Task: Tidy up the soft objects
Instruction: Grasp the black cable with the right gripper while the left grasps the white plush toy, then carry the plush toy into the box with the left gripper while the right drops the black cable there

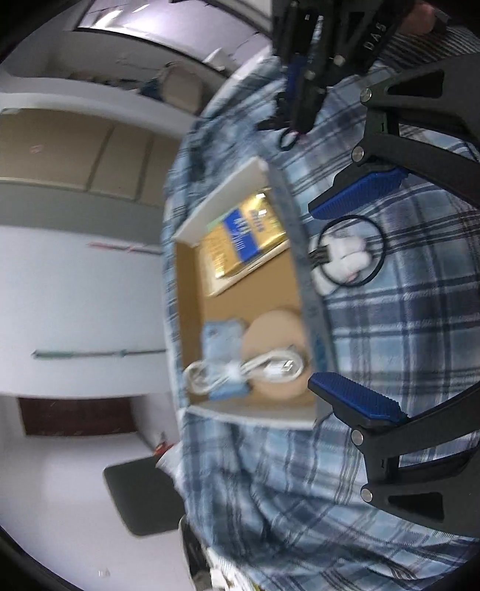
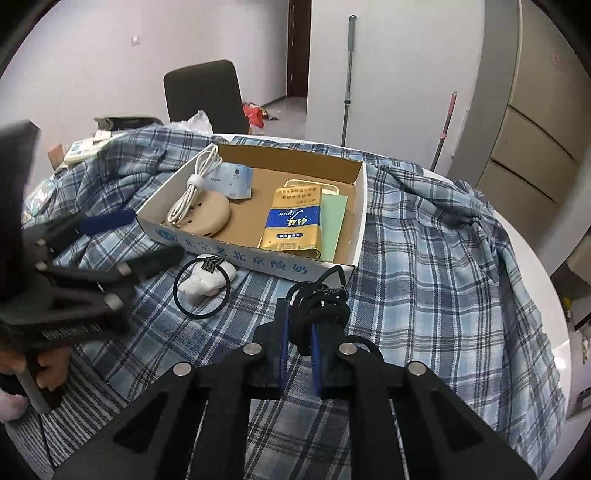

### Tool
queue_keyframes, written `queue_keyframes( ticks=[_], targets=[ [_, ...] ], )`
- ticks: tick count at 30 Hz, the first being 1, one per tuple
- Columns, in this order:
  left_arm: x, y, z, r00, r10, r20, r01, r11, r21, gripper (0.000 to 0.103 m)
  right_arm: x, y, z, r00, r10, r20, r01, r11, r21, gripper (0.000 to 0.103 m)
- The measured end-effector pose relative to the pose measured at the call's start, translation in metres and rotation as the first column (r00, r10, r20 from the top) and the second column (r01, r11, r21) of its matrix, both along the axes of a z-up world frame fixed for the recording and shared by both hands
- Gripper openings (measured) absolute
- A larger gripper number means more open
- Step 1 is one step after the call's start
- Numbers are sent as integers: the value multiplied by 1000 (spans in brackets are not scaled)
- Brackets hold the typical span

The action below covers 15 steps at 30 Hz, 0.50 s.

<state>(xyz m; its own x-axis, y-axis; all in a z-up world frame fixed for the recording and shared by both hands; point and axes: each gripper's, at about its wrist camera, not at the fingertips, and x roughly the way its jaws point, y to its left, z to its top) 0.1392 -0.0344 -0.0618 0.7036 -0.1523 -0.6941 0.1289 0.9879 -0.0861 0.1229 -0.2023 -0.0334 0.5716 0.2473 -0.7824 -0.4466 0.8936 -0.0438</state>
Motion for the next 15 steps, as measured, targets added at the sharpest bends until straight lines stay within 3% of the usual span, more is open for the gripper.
queue_keyframes(
  ticks=[2,8,13,15],
  targets=[
    [4,-4,-6,999,-27,-40,26,1000,-6,86,1,-3,-2,1000,-6,1,6,1000,22,10],
    [17,-8,-27,986,-79,-147,72,996,-55,53,4,-8,-17,1000,-4,-30,6,997,75,10],
    [23,-11,-37,976,-90,-200,79,995,-59,46,3,-13,-18,999,11,-33,-7,992,123,10],
    [23,-14,-38,974,-107,-200,97,994,-59,33,2,-12,-19,999,20,-31,-16,992,126,10]
  ],
)
